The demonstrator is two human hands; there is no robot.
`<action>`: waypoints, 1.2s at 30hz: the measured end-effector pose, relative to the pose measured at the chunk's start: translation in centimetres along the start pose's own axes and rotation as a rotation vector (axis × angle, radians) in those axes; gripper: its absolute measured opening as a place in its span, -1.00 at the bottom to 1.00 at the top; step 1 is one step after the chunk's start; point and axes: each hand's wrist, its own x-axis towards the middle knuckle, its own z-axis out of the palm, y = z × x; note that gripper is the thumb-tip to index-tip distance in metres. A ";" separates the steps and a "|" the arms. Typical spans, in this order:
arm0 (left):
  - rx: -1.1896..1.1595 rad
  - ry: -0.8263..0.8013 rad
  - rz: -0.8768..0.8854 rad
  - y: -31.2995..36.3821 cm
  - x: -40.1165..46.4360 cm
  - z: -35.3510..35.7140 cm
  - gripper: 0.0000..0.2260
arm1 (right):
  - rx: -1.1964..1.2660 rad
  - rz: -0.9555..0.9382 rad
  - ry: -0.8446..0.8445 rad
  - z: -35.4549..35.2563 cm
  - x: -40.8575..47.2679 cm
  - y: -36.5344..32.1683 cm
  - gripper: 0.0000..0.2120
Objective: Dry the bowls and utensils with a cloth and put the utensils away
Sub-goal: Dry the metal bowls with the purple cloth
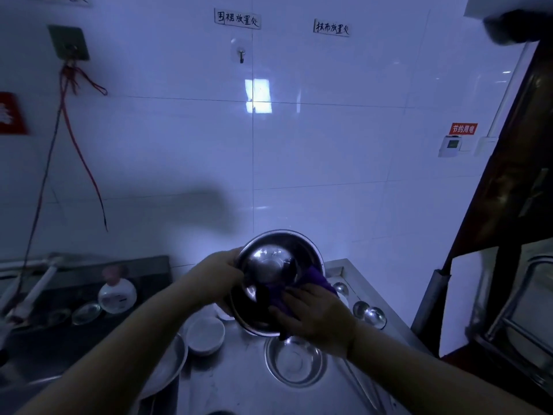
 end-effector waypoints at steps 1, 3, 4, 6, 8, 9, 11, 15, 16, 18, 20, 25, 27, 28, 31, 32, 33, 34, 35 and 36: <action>-0.010 0.011 0.009 0.5 0.0 -0.5 -0.65 | -0.017 0.002 0.012 -0.2 0.3 0.4 -0.86; -0.036 0.131 0.044 0.8 -0.1 -0.5 -0.75 | -0.039 0.058 0.038 -0.3 1.2 0.6 -0.89; -0.056 0.209 0.057 0.6 -0.2 0.0 -0.79 | -0.043 0.097 0.048 -0.3 1.6 0.3 -0.90; -0.092 0.326 0.068 -0.2 -0.8 2.0 -0.82 | -0.046 0.194 0.069 -0.1 2.5 -1.1 -0.90; -0.191 0.367 0.060 -1.4 -1.6 4.2 -0.76 | -0.040 0.302 0.099 0.3 3.1 -2.4 -0.86; -0.252 0.389 0.049 -1.9 -1.8 4.9 -0.76 | -0.030 0.337 0.107 0.5 3.3 -3.1 -0.84; -0.313 0.405 0.033 -2.4 -2.0 4.9 -0.76 | -0.015 0.352 0.104 0.6 3.5 -4.1 -0.78; -0.125 0.335 0.083 -2.5 -2.9 3.0 -0.59 | 0.036 0.242 0.089 1.2 2.6 -4.3 -0.74; -0.069 0.311 0.093 -2.4 -3.3 2.4 -0.57 | 0.043 0.181 0.078 1.3 2.3 -4.0 -0.75; 0.024 0.250 0.122 -2.2 -3.8 0.7 -0.57 | 0.062 0.045 0.052 1.3 1.7 -3.0 -0.77; 0.161 0.145 0.136 -1.9 -3.9 -1.0 -0.64 | 0.069 -0.066 0.022 1.1 1.2 -1.9 -0.78; 0.247 0.242 0.093 -2.0 -4.1 -1.9 -0.56 | 0.046 0.017 0.017 1.9 1.9 -2.9 -0.79; 0.209 0.325 0.092 -2.4 -4.5 -1.2 -0.55 | 0.078 0.127 -0.016 2.4 2.5 -5.2 -0.71; 0.175 0.351 0.074 -2.8 -4.6 -0.9 -0.55 | 0.099 0.184 -0.030 2.5 2.7 -6.4 -0.69; -0.009 0.413 -0.024 -4.0 -4.8 -0.1 -0.56 | 0.230 0.368 -0.044 2.7 4.1 -9.5 -0.66; -0.039 0.421 -0.034 -4.2 -5.0 0.1 -0.56 | 0.281 0.412 -0.043 2.7 4.7 -10.3 -0.65; -0.060 0.416 -0.028 -4.4 -5.1 0.3 -0.57 | 0.322 0.438 -0.042 2.7 5.1 -11.0 -0.65; -0.077 0.398 -0.017 -4.5 -5.3 0.3 -0.58 | 0.347 0.442 -0.032 2.7 5.4 -11.4 -0.65; -0.084 0.374 -0.007 -4.5 -5.4 0.0 -0.59 | 0.360 0.417 -0.014 2.8 5.4 -11.4 -0.65; -0.066 0.343 -0.008 -4.7 -5.5 -0.6 -0.62 | 0.366 0.357 0.006 2.9 5.0 -11.1 -0.65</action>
